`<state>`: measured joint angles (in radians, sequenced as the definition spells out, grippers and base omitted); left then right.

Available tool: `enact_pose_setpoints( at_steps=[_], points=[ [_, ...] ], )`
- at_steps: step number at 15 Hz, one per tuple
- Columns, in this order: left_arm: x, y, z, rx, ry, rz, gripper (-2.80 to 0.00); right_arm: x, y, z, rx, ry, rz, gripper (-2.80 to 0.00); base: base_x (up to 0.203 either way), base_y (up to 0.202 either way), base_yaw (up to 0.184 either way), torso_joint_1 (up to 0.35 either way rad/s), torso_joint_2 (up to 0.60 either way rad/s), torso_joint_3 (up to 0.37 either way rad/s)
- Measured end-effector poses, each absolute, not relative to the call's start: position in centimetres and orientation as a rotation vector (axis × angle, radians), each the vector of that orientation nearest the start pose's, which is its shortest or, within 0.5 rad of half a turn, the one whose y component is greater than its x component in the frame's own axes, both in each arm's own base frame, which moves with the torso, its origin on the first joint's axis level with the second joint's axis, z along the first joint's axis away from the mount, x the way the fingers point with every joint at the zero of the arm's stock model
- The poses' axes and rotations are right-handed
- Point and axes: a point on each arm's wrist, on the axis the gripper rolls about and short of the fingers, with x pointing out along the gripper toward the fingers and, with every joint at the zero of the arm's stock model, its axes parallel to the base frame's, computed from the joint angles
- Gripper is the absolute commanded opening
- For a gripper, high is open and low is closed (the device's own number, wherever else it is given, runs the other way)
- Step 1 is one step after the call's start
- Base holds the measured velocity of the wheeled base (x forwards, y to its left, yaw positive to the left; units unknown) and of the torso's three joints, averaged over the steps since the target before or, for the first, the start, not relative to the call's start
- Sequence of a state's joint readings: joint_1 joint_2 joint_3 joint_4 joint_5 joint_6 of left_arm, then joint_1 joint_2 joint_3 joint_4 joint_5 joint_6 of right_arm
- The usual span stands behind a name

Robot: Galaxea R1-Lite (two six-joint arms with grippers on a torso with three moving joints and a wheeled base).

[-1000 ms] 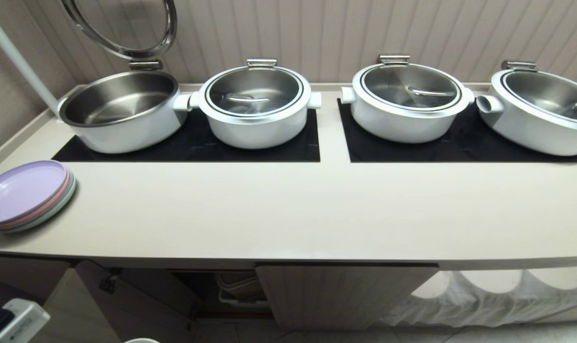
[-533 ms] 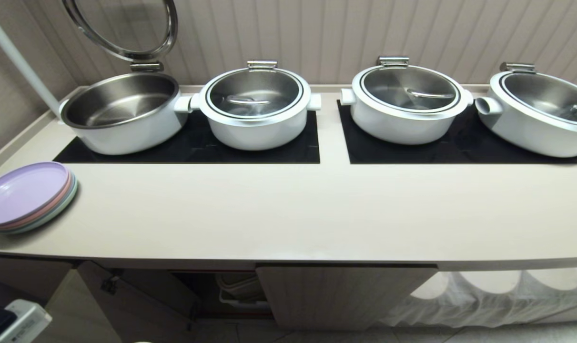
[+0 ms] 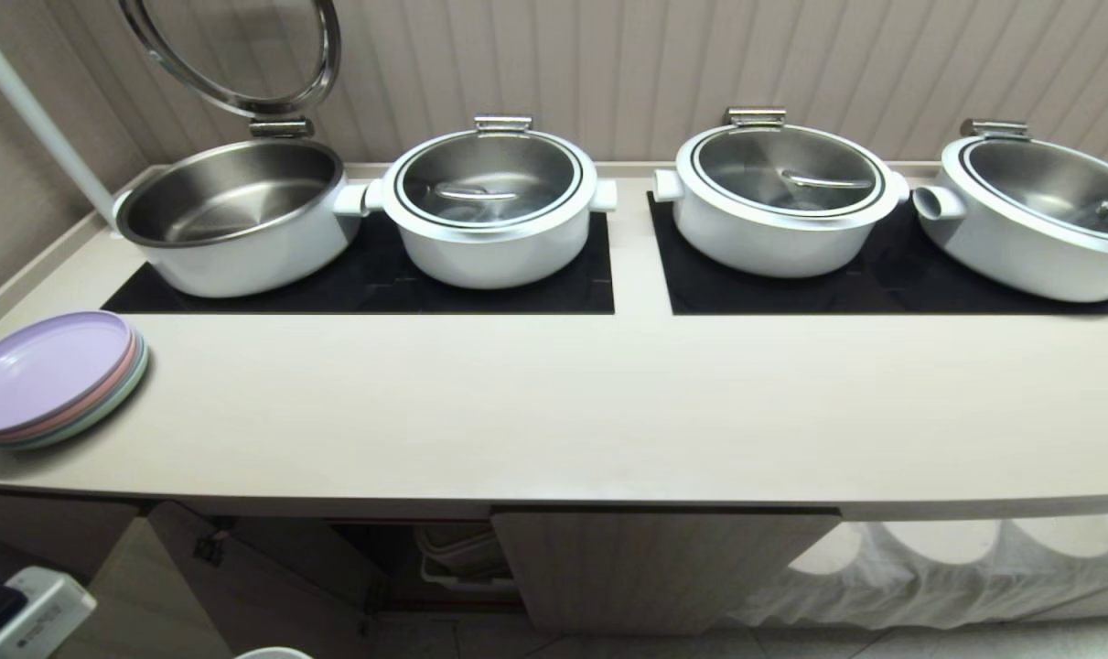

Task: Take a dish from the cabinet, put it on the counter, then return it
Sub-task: Place it on the table

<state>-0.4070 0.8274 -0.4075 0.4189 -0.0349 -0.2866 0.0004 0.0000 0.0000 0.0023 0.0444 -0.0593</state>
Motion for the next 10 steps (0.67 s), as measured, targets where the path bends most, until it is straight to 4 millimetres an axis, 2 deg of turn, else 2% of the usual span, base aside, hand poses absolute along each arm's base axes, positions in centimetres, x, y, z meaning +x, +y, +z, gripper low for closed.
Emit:
enact_pose_setpoints(
  at_steps=[10],
  points=[
    [5.2, -2.32, 13.85, -0.106, 0.909, -0.284, -2.8, -2.28, 0.1, 7.52, -0.06, 0.001, 0.045, -2.8, 0.0, 0.0, 0.0, 0.0, 0.0, 0.0]
  ],
)
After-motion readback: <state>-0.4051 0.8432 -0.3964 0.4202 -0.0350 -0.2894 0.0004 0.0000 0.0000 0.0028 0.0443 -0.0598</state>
